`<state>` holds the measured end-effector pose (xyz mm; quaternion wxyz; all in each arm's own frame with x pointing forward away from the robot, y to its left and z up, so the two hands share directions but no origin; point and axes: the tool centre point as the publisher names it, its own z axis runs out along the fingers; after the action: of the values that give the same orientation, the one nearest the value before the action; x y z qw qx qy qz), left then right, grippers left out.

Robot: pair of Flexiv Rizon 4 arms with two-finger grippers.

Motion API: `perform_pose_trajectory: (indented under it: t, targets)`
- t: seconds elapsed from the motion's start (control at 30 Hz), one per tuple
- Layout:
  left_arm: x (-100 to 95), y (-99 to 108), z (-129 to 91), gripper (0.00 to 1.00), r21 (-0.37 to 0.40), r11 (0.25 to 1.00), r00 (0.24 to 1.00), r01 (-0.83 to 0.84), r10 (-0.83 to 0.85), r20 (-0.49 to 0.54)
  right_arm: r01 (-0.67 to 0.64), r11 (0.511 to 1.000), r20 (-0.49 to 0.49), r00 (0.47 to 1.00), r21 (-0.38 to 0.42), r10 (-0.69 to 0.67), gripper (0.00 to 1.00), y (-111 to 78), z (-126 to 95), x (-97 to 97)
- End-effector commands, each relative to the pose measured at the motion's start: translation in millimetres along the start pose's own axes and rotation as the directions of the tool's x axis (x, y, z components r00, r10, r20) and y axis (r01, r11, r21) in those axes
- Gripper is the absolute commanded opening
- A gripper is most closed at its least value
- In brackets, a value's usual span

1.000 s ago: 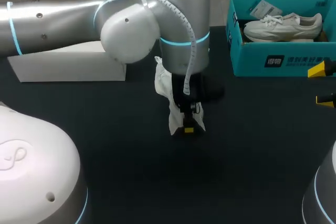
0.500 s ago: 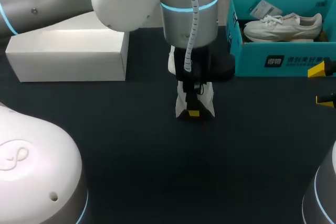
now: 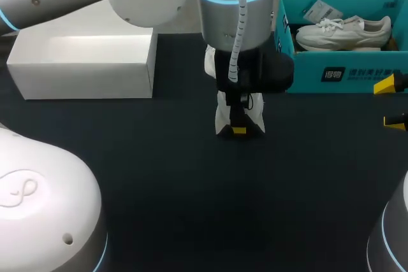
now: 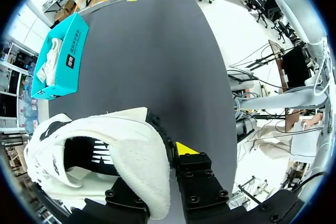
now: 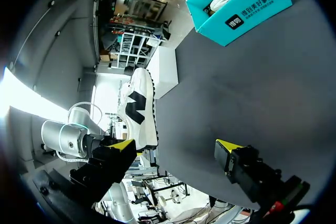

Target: Take the shoe out of the shoebox, open the shoe tongue, remove and reinsert the insole, then place the shoe into the shoebox

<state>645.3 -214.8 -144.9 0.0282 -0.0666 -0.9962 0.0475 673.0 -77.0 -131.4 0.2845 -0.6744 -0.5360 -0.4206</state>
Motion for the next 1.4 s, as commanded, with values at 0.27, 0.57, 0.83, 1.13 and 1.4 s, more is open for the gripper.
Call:
perform_pose_trajectory:
  t: [0.27, 0.57, 0.83, 1.13, 1.4]
  targets:
    - [-0.1, 2, -1, 0.0, 0.003, 1.0, 1.0, 0.0, 0.0, 0.001, -0.002, 0.999, 0.003, 1.0, -0.034, 0.002, 1.0, -10.1, -3, 0.4]
    - [-8.2, 13, -3, 0.0, 0.008, 1.0, 1.0, -0.003, 0.003, -0.003, -0.002, 0.999, 0.003, 1.0, -0.034, 0.002, 1.0, -10.1, -3, 0.4]
    - [-43.4, 59, -8, 0.0, 0.021, 0.998, 0.999, -0.054, 0.054, -0.007, -0.002, 0.999, 0.003, 1.0, -0.034, 0.002, 1.0, -10.1, -3, 0.4]
    - [-86.2, 115, -18, 0.0, 0.012, 0.999, 0.999, -0.034, 0.034, 0.002, -0.002, 0.999, 0.003, 1.0, -0.034, 0.002, 1.0, -10.1, -3, 0.4]
    - [-117.2, 164, -25, 0.0, 0.014, 0.999, 0.999, -0.048, 0.048, 0.012, -0.002, 0.999, 0.003, 1.0, -0.034, 0.002, 1.0, -10.1, -3, 0.4]
